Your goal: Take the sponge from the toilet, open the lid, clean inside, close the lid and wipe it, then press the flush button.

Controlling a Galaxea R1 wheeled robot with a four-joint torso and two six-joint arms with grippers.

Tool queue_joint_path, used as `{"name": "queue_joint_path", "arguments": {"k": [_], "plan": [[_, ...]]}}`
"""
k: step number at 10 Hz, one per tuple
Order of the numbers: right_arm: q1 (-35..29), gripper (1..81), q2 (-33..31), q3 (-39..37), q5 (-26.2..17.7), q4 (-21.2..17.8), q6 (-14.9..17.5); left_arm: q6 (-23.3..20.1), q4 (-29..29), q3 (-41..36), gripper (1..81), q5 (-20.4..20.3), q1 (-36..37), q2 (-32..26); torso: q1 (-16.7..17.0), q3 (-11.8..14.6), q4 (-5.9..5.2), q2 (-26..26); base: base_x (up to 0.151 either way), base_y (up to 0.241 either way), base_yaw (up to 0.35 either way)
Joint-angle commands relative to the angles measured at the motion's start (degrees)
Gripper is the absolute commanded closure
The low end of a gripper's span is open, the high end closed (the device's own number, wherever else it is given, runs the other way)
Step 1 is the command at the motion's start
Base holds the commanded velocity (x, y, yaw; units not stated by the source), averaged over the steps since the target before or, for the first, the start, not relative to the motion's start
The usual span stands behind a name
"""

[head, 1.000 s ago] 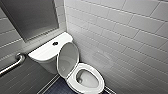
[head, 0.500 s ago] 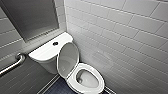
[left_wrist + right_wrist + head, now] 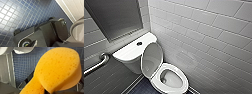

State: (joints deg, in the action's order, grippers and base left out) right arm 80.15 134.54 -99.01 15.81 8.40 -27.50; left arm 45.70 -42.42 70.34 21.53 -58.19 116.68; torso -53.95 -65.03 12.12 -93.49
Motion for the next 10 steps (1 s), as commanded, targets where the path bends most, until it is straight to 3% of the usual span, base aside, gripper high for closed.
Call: {"name": "queue_joint_path", "arguments": {"k": [1, 2, 3, 4, 6, 10], "plan": [[0.9, 81.1, -4.1, 3.7, -4.7, -1.9, 0.5, -18.9, 21.8, 0.5, 1.0, 1.4, 4.9, -2.1, 0.0, 0.0, 0.00, 0.0, 0.000, 0.000, 0.000], [2.7, 81.1, -4.5, 5.3, -4.0, -6.6, 4.2, -25.0, 29.0, 2.2, 1.0, 1.2, 5.1, -1.5, 0.0, 0.0, 0.00, 0.0, 0.000, 0.000, 0.000], [2.9, 81.1, -5.0, 6.9, -3.9, -17.5, 15.8, -30.4, 34.2, 3.5, 1.0, -0.2, 5.1, -1.4, 0.0, 0.0, 0.00, 0.0, 0.000, 0.000, 0.000], [2.1, 81.1, -5.7, 7.1, -4.6, -23.3, 21.4, -30.9, 35.0, 3.4, 1.0, -0.6, 5.1, -1.6, 0.0, 0.0, 0.00, 0.0, 0.000, 0.000, 0.000], [1.6, 81.1, -8.7, 11.0, -4.1, -17.4, 22.5, -31.0, 34.6, 5.2, 1.0, 0.0, 4.8, -1.4, 0.0, 0.0, 0.00, 0.0, 0.000, 0.000, 0.000], [-2.2, 81.1, -15.7, 19.1, -1.8, -17.1, 22.5, -31.1, 35.0, 6.8, 1.0, -0.3, 1.4, -2.0, 0.0, 0.0, 0.00, 0.0, 0.000, 0.000, 0.000]]}}
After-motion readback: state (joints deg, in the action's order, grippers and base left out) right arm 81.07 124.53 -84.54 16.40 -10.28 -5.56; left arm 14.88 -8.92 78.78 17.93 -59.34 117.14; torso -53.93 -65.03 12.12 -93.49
